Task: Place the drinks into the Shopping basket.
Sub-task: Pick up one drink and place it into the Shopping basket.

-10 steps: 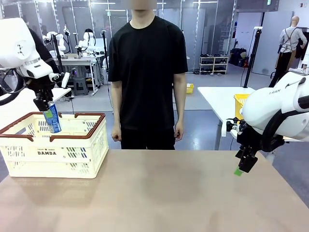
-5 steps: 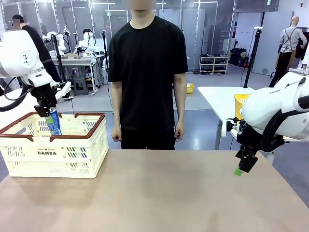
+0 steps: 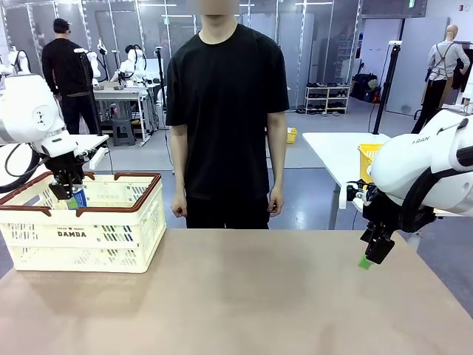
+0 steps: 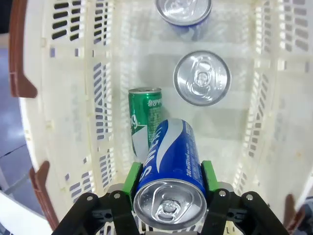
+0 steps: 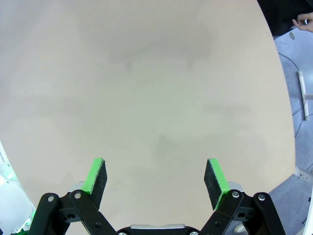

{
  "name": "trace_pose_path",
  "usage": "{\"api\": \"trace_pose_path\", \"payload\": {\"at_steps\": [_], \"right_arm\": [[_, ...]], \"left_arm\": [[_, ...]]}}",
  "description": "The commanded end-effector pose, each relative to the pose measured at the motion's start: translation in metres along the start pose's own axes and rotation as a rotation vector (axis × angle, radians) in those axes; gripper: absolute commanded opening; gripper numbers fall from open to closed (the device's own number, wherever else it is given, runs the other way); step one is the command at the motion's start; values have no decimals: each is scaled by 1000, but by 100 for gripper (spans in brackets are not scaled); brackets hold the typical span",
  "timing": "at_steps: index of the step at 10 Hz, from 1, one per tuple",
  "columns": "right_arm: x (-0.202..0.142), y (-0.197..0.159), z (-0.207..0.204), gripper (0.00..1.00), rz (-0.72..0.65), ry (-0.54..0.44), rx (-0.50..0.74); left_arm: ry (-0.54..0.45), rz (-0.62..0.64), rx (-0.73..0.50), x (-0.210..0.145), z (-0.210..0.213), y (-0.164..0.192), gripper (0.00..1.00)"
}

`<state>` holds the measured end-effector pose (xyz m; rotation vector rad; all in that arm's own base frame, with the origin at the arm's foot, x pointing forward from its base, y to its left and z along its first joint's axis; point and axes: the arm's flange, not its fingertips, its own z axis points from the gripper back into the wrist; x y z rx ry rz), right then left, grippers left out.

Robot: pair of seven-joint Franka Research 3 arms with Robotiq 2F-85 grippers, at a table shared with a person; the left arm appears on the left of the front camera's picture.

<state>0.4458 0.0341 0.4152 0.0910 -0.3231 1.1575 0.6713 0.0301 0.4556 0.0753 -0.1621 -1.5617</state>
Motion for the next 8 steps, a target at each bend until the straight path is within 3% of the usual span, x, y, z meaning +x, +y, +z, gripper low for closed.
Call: {"api": "trace_pose_path", "payload": {"at_steps": [1,8], "right_arm": [[-1,2,1,100,5,6,4],[-1,2,1,100,5,6,4]], "left_arm": [[-27,-50,19,-8,-12,-5,58],[-16,-119,-56,-17,-52,-22,58]]}}
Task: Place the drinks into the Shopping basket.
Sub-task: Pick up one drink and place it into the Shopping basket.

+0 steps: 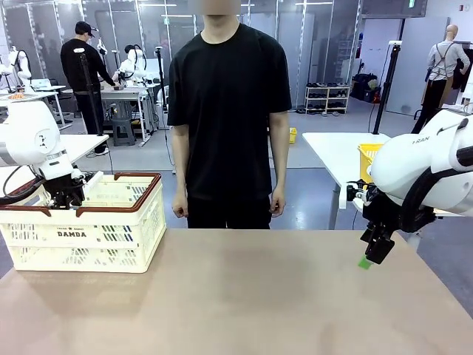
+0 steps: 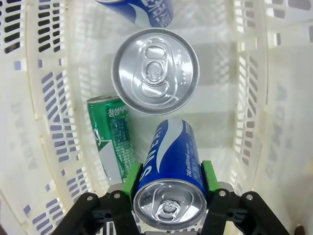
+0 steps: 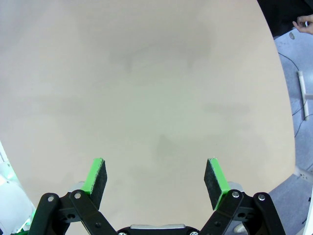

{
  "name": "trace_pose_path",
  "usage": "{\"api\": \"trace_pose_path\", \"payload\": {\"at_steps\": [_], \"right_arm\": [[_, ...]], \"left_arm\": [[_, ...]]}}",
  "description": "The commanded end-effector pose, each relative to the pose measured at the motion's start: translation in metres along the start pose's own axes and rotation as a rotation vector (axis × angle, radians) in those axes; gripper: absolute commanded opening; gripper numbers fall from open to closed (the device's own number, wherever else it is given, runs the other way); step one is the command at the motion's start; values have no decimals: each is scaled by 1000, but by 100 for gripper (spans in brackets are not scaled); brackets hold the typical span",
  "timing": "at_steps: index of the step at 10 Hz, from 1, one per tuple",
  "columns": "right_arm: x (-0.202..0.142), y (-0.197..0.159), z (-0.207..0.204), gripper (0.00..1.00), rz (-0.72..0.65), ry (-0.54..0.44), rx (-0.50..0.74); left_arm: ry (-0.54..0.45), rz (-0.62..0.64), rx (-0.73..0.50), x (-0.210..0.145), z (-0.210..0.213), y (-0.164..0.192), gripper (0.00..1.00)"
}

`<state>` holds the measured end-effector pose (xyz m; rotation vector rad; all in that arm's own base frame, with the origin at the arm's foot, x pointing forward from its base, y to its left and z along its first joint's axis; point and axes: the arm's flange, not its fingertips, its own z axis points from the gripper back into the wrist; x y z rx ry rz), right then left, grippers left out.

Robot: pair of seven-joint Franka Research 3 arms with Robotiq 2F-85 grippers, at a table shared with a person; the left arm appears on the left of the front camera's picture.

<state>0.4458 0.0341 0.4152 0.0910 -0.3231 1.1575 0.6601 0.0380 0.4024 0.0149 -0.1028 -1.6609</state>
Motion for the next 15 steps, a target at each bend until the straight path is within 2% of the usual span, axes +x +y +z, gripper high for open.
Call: {"api": "trace_pose_path", "payload": {"at_steps": [1,4,5,6,7,8,13,15], "right_arm": [[-1,2,1,100,5,6,4],[-1,2,1,100,5,6,4],[-1,2,1,100,5,6,4],[-1,2,1,100,5,6,4],[-1,2,1,100,5,6,4],[-1,2,1,100,5,6,4],[-1,2,1,100,5,6,4],[-1,2,1,100,5,6,4]], "left_arm": [[-7,-34,21,-8,-6,-4,58],[-13,-56,9,-9,-9,-5,58],[-23,-60,1,-9,-8,-5,65],[-34,-67,1,-10,-8,-5,78],[-22,-69,0,-11,-7,-7,84],[-9,-63,1,-12,-5,-8,98],[-15,-63,73,-15,43,-16,100],[27,-64,98,-18,74,-20,100]]}}
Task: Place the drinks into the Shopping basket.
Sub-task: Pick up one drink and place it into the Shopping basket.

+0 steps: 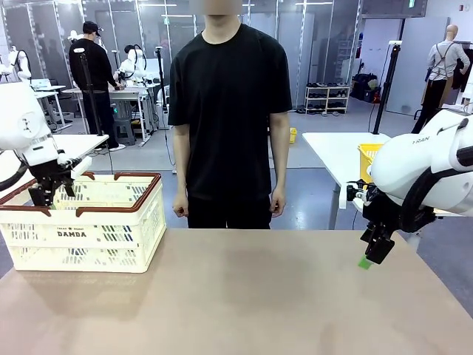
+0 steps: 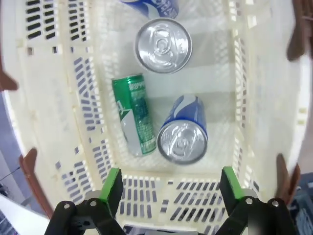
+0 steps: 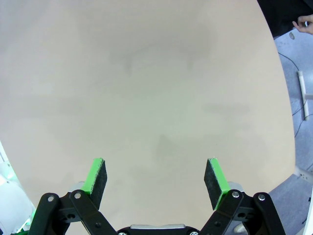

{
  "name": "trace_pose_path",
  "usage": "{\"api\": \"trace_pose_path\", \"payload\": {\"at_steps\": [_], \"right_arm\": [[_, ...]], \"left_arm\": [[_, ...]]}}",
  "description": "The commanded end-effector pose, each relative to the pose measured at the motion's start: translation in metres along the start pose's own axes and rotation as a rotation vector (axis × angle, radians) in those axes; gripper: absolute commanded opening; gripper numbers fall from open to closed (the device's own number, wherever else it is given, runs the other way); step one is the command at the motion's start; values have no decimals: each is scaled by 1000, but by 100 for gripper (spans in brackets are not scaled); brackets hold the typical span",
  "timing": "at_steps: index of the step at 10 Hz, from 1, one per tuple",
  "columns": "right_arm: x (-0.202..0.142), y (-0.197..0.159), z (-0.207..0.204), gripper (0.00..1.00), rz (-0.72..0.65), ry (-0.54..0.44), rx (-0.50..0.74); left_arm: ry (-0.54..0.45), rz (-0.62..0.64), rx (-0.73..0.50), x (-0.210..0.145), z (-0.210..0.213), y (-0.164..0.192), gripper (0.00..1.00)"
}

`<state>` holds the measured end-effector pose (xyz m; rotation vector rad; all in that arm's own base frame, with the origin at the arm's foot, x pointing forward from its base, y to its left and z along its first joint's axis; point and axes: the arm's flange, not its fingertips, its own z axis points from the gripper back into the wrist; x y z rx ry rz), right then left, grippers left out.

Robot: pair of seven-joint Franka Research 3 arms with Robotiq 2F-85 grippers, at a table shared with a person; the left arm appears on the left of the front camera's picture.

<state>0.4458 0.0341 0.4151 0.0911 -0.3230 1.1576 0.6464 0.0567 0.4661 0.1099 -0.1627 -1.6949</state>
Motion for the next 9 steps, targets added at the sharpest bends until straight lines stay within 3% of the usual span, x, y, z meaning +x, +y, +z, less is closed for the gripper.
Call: {"api": "trace_pose_path", "payload": {"at_steps": [1,5,9], "right_arm": [[-1,1,1,100,5,6,4],[-1,1,1,100,5,6,4],[-1,1,1,100,5,6,4]], "left_arm": [[0,-26,24,-6,22,-7,100],[9,6,82,-10,46,-1,100],[21,7,58,-7,40,-3,100]]}}
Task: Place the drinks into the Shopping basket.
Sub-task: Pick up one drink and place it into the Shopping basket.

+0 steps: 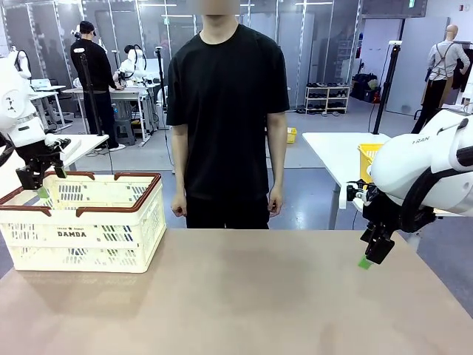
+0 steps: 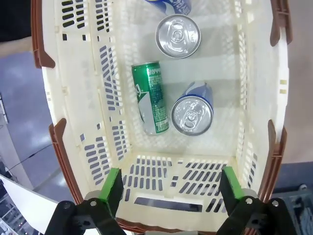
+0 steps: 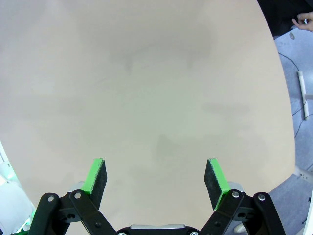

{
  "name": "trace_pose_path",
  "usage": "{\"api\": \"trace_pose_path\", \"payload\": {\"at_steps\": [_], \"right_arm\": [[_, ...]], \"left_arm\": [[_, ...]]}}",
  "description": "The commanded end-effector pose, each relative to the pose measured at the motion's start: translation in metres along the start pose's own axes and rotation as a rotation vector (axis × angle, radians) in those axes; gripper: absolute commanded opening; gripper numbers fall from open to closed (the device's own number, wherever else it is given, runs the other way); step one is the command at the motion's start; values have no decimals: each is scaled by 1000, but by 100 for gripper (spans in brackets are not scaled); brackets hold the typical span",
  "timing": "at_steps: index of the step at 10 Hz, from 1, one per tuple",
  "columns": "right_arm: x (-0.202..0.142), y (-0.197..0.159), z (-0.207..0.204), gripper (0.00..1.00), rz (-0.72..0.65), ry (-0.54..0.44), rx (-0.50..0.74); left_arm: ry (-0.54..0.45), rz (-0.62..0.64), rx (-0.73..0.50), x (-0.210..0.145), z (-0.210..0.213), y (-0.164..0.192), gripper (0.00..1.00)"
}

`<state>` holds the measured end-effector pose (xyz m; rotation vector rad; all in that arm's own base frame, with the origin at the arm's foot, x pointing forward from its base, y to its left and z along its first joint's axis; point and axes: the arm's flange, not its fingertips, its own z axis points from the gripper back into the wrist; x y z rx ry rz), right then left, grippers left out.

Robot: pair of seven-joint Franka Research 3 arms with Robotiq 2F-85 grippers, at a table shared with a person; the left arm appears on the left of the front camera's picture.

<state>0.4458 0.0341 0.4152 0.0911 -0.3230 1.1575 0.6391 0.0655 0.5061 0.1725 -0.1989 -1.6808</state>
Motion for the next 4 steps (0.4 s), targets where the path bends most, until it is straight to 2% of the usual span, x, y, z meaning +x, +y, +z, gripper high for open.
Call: {"api": "trace_pose_path", "payload": {"at_steps": [1,4], "right_arm": [[-1,2,1,100,5,6,4],[-1,2,1,100,5,6,4]], "left_arm": [[0,-1,-3,0,-1,-1,100],[0,-1,-3,0,-1,-1,100]]}}
